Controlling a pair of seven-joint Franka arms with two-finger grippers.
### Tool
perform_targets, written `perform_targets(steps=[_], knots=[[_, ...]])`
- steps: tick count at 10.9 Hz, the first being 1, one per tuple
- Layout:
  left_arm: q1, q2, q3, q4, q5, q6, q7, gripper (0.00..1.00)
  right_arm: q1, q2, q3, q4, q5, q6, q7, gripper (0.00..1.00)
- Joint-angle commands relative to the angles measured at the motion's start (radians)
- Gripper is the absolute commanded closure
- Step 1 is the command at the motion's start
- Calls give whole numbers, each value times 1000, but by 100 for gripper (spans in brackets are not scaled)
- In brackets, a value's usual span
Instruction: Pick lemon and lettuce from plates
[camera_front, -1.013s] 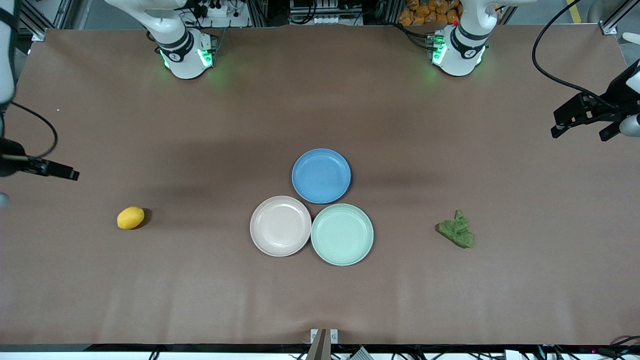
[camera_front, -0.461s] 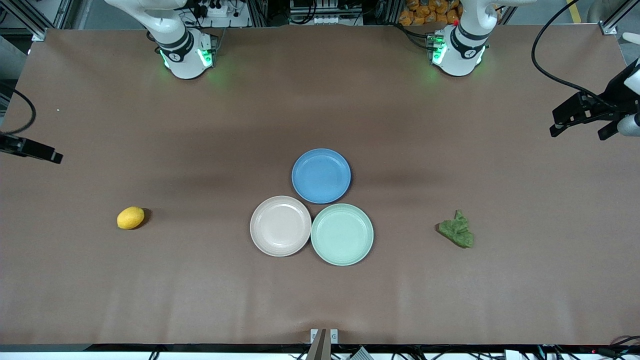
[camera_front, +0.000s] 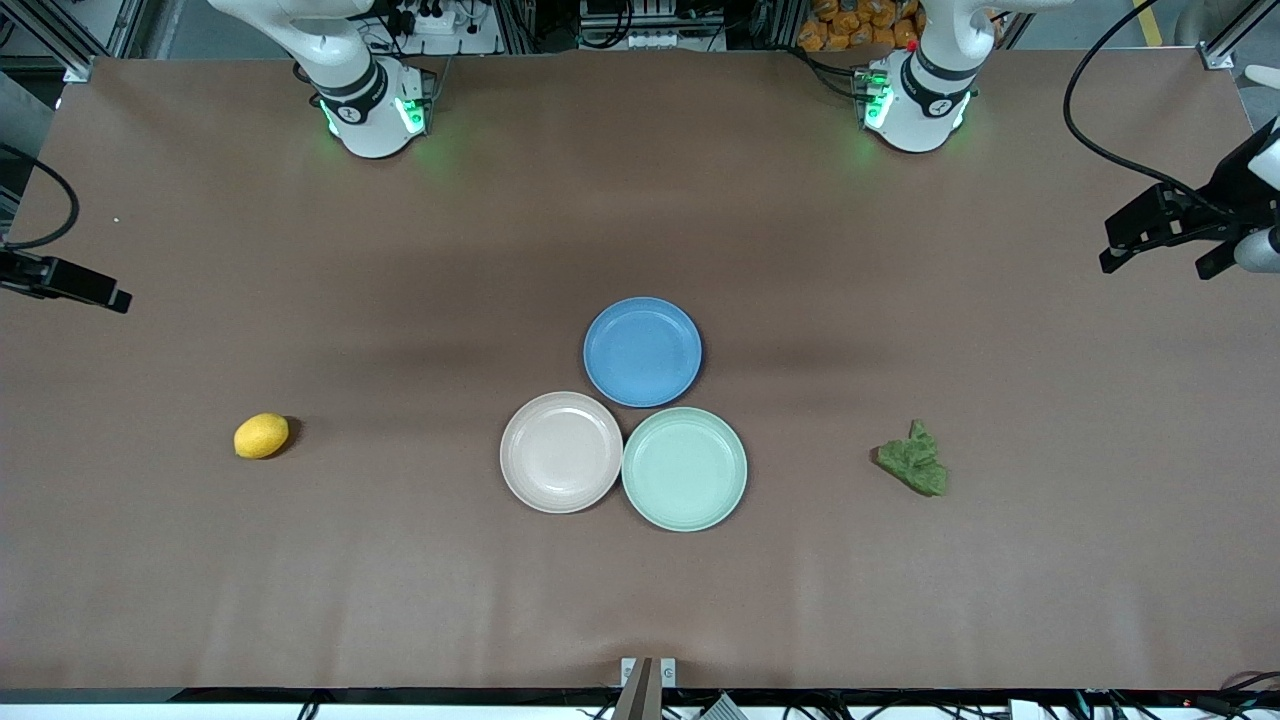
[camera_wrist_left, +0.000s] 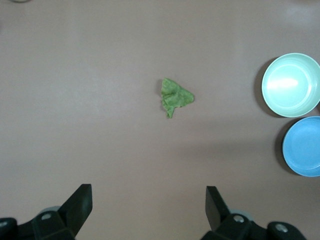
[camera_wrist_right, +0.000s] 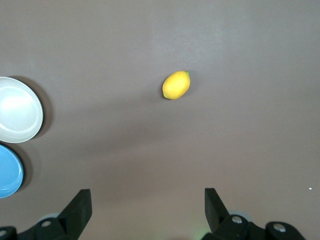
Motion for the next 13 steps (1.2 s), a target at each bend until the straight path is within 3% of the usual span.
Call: perform_targets(steps=[1,13], knots=[[5,-25,0,-13,-13,-38,1,0,21,-25,5,-9,-25,2,27,0],[5,-19,0,-12,-14,-40,2,0,13,-57,0,-42,-40,26,15,0]])
